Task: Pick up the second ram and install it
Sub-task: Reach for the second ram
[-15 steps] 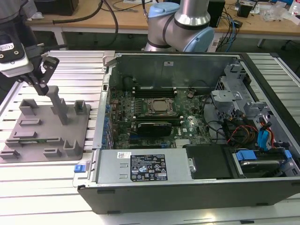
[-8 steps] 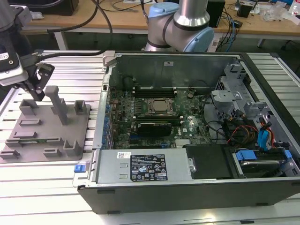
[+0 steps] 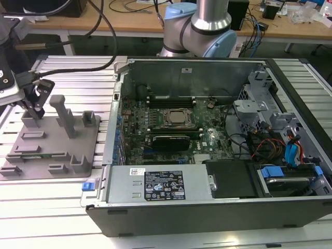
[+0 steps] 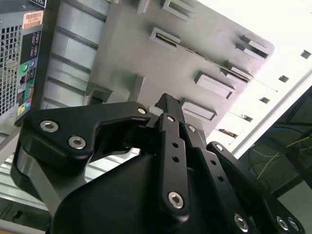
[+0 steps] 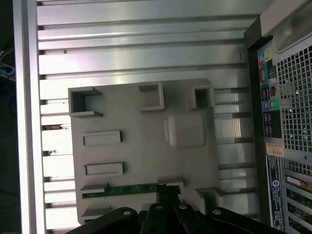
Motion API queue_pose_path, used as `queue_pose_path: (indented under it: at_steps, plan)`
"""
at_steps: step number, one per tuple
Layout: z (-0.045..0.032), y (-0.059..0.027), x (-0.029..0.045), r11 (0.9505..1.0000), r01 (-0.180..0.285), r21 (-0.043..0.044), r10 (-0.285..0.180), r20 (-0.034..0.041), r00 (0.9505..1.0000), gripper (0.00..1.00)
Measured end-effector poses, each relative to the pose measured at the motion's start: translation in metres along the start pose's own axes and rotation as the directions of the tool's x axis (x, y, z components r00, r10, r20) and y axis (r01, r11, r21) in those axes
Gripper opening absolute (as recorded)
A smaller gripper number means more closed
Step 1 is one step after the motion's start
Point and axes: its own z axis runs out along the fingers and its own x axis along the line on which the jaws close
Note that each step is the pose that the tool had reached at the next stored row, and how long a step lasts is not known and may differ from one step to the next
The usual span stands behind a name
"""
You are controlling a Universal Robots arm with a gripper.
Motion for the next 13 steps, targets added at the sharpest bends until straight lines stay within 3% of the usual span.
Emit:
queue_pose_path:
  at_steps: [13]
  plan:
    - [0.0148, -0.0145, 0.0228, 1.0, 0.004, -0.0001, -0.004, -0.0002, 1.0, 0.08]
